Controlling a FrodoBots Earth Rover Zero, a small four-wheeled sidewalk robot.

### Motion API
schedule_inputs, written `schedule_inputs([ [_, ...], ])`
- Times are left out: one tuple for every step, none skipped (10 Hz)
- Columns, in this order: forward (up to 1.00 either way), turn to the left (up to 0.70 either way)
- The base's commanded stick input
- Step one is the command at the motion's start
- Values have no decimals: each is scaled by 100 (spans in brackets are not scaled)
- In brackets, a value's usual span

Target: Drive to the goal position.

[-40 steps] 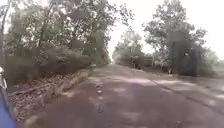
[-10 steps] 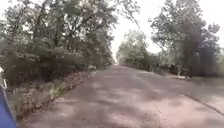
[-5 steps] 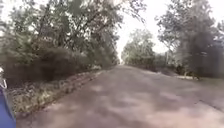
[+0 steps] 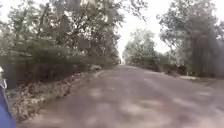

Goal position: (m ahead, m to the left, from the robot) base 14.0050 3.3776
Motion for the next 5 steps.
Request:
schedule_inputs([
  [70, -3],
  [70, -3],
  [70, -3],
  [70, -3],
  [70, -3],
])
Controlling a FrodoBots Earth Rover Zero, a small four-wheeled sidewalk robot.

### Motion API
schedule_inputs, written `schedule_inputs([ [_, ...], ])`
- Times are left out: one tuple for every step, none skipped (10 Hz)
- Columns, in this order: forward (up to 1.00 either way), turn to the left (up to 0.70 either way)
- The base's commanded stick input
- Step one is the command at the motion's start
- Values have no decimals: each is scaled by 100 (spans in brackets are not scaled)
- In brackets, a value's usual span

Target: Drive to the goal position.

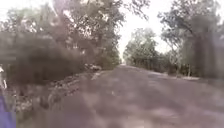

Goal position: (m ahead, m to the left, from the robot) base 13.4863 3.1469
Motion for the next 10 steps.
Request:
schedule_inputs([
  [70, -3],
  [70, -3],
  [70, -3],
  [70, -3],
  [70, -3],
  [70, -3],
  [70, -3],
  [70, -3],
  [70, -3],
  [70, -3],
])
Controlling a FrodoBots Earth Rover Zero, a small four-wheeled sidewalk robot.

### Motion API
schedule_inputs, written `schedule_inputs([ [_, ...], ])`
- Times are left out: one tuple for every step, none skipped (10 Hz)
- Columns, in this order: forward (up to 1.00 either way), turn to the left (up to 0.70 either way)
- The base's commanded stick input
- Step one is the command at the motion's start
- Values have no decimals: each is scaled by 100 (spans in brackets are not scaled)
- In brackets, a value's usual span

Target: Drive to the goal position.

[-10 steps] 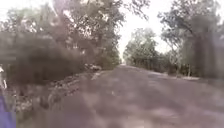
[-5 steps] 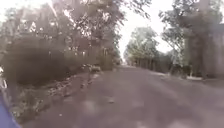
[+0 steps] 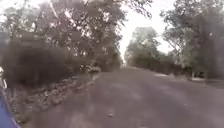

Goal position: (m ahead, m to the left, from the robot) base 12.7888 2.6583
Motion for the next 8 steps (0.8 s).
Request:
schedule_inputs([
  [70, -3],
  [70, -3],
  [70, -3],
  [70, -3],
  [70, -3],
  [70, -3],
  [70, -5],
  [70, -19],
])
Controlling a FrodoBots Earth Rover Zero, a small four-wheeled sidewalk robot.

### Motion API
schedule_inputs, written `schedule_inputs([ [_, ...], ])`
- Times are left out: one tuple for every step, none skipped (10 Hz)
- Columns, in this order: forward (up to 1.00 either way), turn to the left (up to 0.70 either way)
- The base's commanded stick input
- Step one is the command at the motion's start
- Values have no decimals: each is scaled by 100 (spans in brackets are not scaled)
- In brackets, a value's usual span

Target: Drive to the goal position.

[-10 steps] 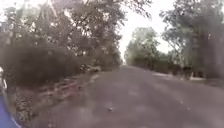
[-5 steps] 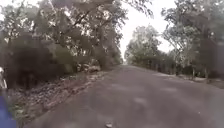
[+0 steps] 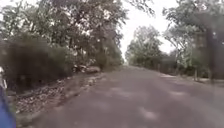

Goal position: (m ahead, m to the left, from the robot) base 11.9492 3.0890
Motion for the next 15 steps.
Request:
schedule_inputs([
  [70, -29],
  [70, -25],
  [70, -3],
  [70, -3],
  [70, -3],
  [70, -3],
  [70, -3],
  [70, -3],
  [70, -3],
  [70, -12],
  [70, -25],
  [70, -19],
  [70, -3],
  [70, -3],
  [70, -3],
])
